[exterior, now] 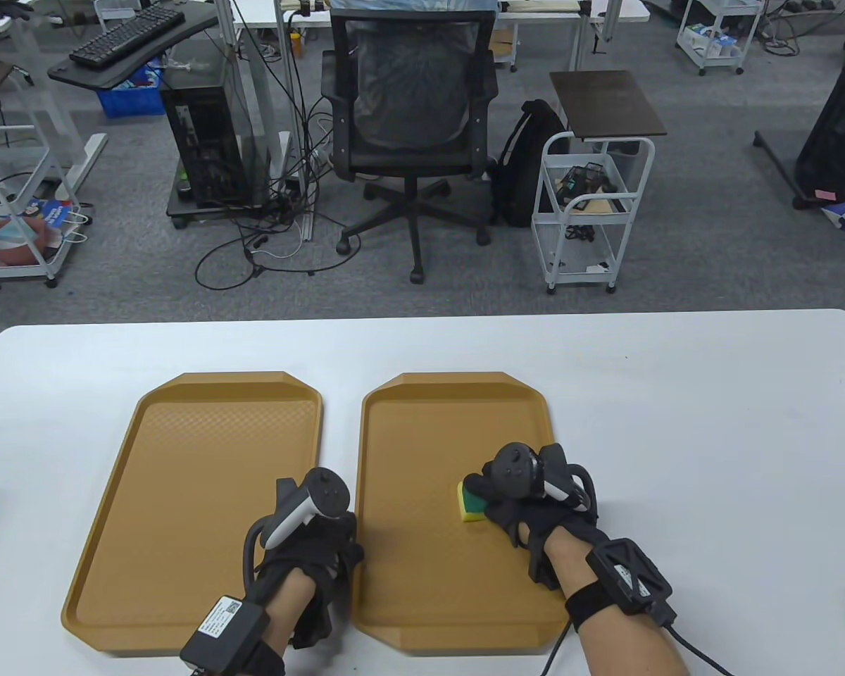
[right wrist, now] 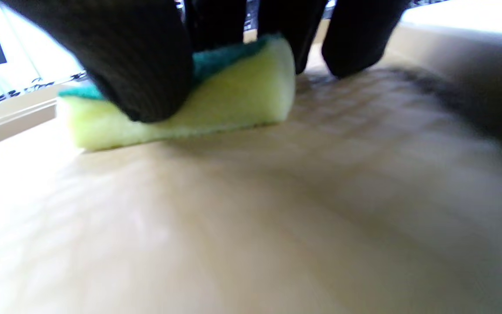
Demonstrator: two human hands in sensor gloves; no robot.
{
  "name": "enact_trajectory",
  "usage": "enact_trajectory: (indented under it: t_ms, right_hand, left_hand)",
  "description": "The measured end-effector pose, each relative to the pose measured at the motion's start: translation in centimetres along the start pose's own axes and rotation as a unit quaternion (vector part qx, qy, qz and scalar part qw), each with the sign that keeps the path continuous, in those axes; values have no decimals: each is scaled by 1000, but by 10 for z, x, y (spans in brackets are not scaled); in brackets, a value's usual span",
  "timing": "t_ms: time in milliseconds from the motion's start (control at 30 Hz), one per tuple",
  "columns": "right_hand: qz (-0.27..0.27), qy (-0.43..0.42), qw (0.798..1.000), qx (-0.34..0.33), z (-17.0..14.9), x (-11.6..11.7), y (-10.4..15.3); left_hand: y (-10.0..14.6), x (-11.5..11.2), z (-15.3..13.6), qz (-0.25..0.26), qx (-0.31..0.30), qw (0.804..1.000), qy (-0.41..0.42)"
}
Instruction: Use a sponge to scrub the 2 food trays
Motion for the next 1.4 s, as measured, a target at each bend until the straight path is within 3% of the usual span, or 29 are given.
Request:
enact_trajectory:
  t_ms: [367, 667, 1167, 1400]
  right_hand:
    - [-12, -64, 994, 85, -10, -8, -55]
    - [-30, -88, 988, 123, -9, -10, -77]
    - [-17, -67, 996, 63, 48, -2, -92]
    - [12, -34, 999, 32, 56, -2, -79]
  left_hand:
    - [0, 0, 0, 0, 0, 1000, 0]
    - [0, 0, 0, -1, 0, 1000, 2]
    - [-1, 0, 0, -1, -1, 1000, 1]
    - [-1, 0, 0, -1, 0, 1000, 2]
Point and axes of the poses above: the tracker on the back of each hand, its own z axis roughly to the thumb side, its own y axis roughly from the fingertips to the wrist, x = y × z, the point moved 5 cm from there along -y, roughly from the wrist to the fingertips, and after that the axes turned 8 degrees about y, right-handed, at the moved point
